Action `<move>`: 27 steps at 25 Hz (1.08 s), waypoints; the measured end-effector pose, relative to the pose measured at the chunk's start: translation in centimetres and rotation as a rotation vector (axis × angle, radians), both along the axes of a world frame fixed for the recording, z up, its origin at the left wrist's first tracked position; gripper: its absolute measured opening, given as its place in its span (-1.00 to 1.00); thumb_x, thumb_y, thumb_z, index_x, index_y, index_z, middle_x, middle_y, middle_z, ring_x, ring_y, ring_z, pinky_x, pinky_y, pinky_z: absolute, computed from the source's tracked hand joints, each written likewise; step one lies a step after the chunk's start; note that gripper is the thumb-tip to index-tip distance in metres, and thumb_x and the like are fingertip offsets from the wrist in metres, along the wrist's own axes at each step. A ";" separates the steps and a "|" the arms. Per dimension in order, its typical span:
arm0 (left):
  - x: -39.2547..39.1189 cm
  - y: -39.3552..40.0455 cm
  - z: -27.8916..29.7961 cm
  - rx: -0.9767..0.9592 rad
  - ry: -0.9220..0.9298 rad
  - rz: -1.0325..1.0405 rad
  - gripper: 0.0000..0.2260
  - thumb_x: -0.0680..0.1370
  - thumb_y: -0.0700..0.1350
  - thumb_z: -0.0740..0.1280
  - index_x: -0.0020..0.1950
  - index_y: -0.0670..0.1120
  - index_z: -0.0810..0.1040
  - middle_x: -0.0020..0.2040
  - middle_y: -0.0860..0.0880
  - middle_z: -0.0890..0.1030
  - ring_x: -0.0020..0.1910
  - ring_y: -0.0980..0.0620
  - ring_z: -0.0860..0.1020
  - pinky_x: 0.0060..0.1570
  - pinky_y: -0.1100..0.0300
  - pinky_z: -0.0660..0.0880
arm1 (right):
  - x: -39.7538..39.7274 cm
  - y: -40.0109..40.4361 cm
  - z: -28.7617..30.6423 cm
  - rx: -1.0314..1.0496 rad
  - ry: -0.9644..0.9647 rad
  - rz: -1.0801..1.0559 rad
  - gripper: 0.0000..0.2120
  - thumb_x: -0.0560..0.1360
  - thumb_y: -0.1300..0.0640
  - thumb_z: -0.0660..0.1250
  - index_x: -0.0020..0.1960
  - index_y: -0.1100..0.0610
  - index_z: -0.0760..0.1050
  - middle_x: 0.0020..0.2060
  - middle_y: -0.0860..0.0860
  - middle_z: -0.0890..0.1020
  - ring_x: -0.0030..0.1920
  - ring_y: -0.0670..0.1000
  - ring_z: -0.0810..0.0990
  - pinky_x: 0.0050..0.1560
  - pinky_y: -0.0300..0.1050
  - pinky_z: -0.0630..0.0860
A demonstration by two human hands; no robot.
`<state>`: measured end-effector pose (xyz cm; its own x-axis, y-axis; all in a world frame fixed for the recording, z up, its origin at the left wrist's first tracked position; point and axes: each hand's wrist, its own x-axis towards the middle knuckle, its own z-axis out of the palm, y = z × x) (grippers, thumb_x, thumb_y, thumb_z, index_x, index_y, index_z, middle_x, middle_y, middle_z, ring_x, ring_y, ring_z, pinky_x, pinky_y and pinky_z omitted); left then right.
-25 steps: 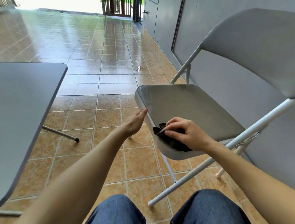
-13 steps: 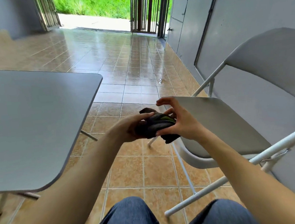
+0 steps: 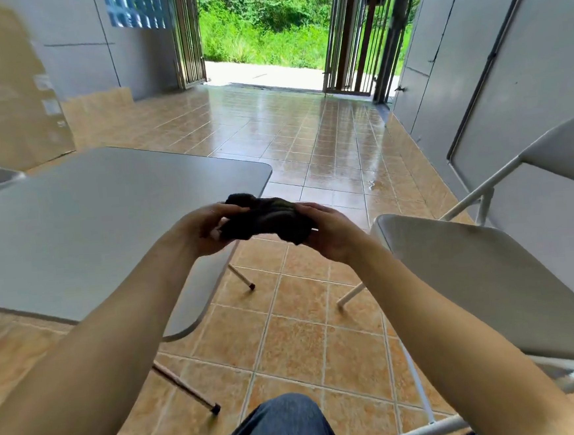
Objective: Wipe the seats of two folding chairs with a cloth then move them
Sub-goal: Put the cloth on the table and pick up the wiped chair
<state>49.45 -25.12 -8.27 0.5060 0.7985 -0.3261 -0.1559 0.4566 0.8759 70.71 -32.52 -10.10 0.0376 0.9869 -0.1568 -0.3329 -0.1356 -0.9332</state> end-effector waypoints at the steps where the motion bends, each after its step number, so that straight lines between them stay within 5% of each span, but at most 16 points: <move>1: -1.7 0.6 0.0 -0.027 0.044 0.013 -0.88 0.54 -0.30 0.28 0.06 -0.25 0.51 -0.17 -0.19 0.63 -0.34 -0.03 0.67 -0.28 0.21 0.62 | -1.2 0.8 0.1 -0.004 -0.020 0.005 -0.70 0.53 0.22 0.33 0.23 0.30 0.50 -0.01 0.24 0.60 -0.04 0.27 0.58 -0.20 -0.06 0.63; 8: -9.3 4.1 -0.7 0.134 0.340 0.239 -0.74 0.54 -0.34 0.27 0.19 -0.14 0.52 -0.05 -0.12 0.66 -0.26 0.00 0.66 -0.28 0.20 0.61 | -9.9 4.7 -0.3 -0.046 -0.194 -0.020 -0.67 0.42 0.47 0.35 0.14 0.22 0.53 -0.02 0.20 0.58 -0.24 0.10 0.62 -0.29 -0.17 0.65; 10: -10.8 4.9 -1.2 0.177 0.447 0.368 -0.68 0.51 -0.36 0.30 0.23 -0.13 0.49 0.05 -0.18 0.60 -0.17 -0.06 0.60 -0.20 0.13 0.55 | -12.0 5.6 -1.1 -0.034 -0.298 -0.043 -0.66 0.38 0.44 0.40 0.10 0.18 0.54 0.00 0.23 0.60 -0.13 0.18 0.65 -0.08 -0.04 0.66; 15: -13.3 5.7 -3.4 0.461 0.788 0.475 -0.67 0.47 -0.30 0.37 0.23 -0.15 0.51 0.20 -0.23 0.57 0.09 -0.16 0.56 0.09 0.04 0.51 | -15.4 6.0 -2.4 0.195 -1.136 -0.045 -0.66 0.41 0.18 0.42 0.17 0.04 0.54 0.12 0.06 0.59 0.14 0.10 0.54 0.12 -0.07 0.50; 18: -14.0 5.5 -3.7 0.920 1.046 0.299 -0.53 0.55 -0.10 0.32 0.46 -0.08 0.36 0.43 -0.13 0.40 0.42 -0.12 0.36 0.42 0.01 0.28 | -15.4 6.1 -2.9 0.430 -1.411 -0.003 -0.57 0.54 0.08 0.29 0.39 0.07 0.39 0.38 0.03 0.44 0.39 0.12 0.33 0.36 0.03 0.34; 20: -14.3 5.1 -3.7 1.107 1.164 -0.050 -0.49 0.63 -0.01 0.19 0.56 -0.05 0.18 0.57 0.00 0.18 0.57 0.00 0.07 0.53 0.04 0.01 | -15.1 6.2 -3.6 0.489 -1.487 0.178 -0.51 0.61 0.03 0.17 0.50 0.10 0.23 0.50 0.06 0.29 0.51 0.11 0.20 0.48 0.05 0.19; 23: -15.3 5.0 -4.8 1.095 1.345 -0.373 -0.50 0.67 0.00 0.02 0.59 -0.04 -0.01 0.59 0.06 0.00 0.58 0.08 -0.10 0.51 0.16 -0.15 | -14.9 6.3 -4.8 0.436 -1.571 0.364 -0.47 0.64 0.01 0.05 0.56 0.14 0.05 0.55 0.08 0.13 0.56 0.08 0.03 0.54 -0.02 0.02; 27: -16.0 5.0 -5.7 1.095 1.333 -0.332 -0.51 0.68 -0.05 0.00 0.59 -0.04 -0.05 0.60 0.05 -0.03 0.58 0.09 -0.12 0.51 0.20 -0.16 | -15.0 6.6 -5.0 0.438 -1.576 0.353 -0.46 0.65 0.01 0.03 0.56 0.14 0.02 0.56 0.08 0.10 0.57 0.08 -0.01 0.55 -0.04 -0.02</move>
<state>33.48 -20.15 -14.00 0.5375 0.8419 -0.0485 0.8287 -0.5166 0.2154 55.68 -25.92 -15.09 -0.3385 0.9370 0.0867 0.8917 0.3489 -0.2885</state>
